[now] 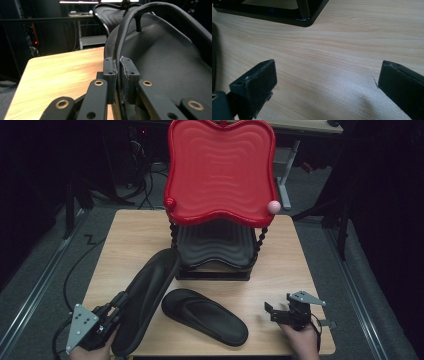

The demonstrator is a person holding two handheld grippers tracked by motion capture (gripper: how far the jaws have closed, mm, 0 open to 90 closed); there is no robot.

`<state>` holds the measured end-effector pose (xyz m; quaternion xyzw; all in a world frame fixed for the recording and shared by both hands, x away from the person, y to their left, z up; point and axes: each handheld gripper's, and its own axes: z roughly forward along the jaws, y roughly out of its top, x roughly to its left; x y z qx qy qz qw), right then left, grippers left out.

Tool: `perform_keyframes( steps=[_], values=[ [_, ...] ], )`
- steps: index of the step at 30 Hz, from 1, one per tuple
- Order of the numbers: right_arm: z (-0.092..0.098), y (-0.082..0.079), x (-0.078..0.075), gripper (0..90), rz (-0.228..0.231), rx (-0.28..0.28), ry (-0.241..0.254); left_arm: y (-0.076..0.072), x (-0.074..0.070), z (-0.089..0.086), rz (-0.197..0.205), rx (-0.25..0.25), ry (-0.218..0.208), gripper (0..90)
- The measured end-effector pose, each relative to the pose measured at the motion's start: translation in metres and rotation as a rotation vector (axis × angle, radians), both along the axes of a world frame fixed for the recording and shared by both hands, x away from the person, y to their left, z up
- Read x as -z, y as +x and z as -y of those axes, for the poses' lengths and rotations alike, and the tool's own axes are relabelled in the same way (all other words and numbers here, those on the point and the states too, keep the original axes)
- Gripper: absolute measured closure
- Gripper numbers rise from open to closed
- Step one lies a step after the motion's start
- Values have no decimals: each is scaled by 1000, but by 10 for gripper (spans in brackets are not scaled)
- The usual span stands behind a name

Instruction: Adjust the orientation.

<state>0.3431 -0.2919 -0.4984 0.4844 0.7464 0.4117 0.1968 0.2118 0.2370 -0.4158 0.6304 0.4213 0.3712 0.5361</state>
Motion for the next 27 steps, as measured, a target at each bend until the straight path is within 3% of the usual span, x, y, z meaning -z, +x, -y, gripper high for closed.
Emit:
perform_keyframes(
  steps=[4, 8, 13, 16, 20, 25, 27],
  values=[
    [1, 0, -1, 41, -5, 2, 12, 0, 2, 10, 1, 27, 0, 834],
    [1, -3, -1, 117, 2, 12, 29, 1, 2, 14, 3, 44, 12, 834],
    [1, -9, -3, 189, 2, 0, 63, 12, 2, 27, -11, 62, -50, 835],
    [5, -18, -8, 278, 31, 12, 63, 16, 1, 39, -17, 48, -36, 835],
    [12, -22, -12, 339, 33, -6, 111, 19, -1, 54, -28, 24, -28, 835],
    [10, -24, -23, 343, 74, -46, 148, 22, -9, 73, -7, -1, -31, 835],
    [6, -28, -26, 344, 98, -52, 124, 28, -11, 82, -1, 8, -13, 835]
  ],
)
